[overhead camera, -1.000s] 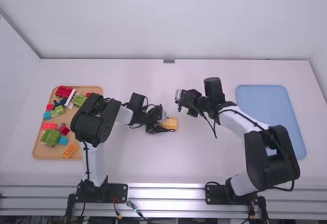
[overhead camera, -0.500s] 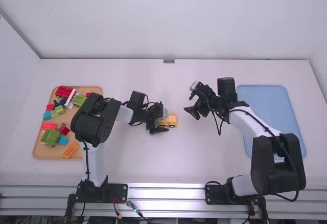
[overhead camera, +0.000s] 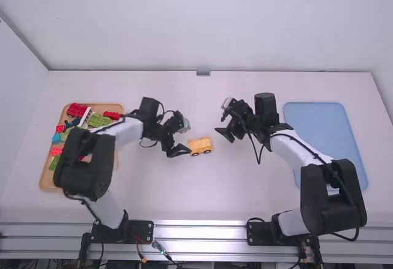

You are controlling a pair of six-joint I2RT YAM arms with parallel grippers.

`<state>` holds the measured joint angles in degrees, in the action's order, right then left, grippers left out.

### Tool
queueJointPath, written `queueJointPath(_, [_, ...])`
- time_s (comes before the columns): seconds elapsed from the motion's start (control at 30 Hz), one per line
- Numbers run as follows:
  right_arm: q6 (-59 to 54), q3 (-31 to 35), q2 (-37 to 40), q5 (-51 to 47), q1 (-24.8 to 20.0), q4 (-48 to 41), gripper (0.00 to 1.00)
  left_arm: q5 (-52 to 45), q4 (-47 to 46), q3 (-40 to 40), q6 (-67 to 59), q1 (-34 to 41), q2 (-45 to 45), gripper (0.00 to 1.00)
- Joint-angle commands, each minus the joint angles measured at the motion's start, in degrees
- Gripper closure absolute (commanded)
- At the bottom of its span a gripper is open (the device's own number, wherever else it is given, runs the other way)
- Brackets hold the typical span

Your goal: Assemble lego blocks to make yellow taxi

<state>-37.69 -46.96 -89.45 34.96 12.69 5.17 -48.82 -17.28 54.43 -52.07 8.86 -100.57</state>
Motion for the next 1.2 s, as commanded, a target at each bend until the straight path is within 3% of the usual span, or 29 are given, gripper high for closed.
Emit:
queueJointPath(0.0, [0.37,0.48,0.94,-0.74,0.2,0.79,0.01,1.62,-6.8,3.91,-0.2,-4.5,6.43,0.01])
queueJointPath(0.13, [0.39,0.48,0.96,-0.42,0.11,2.95,0.01,15.47,-21.4,7.65,0.11,-9.79,12.26,0.01])
queueJointPath(0.2, [0.39,0.48,0.96,-0.52,0.11,5.31,0.01,27.65,-32.13,9.73,2.89,-13.25,15.37,0.01])
queueJointPath(0.47, [0.39,-1.86,0.96,-0.52,-1.27,10.91,0.01,48.37,-43.58,8.66,4.52,-21.75,20.02,0.01])
queueJointPath(0.7, [0.39,-6.47,0.96,-0.46,-3.76,6.69,0.01,54.25,-44.7,5.11,0.0,-31.43,20.02,0.01])
queueJointPath(0.97, [0.17,-8.85,0.96,-0.55,-4.2,6.38,0.01,44.68,-43.89,3.96,-13.7,-51.21,20.02,0.01])
queueJointPath(1.03, [0.22,-9.11,0.96,-0.52,-4.2,6.82,0.01,43.71,-40.13,2.84,-13.2,-57.31,20.02,0.01])
queueJointPath(1.17, [0.24,-9.11,0.94,-0.5,-3.96,7.96,0.01,42.56,-34.1,-0.11,-16.79,-62.12,20.0,0.01])
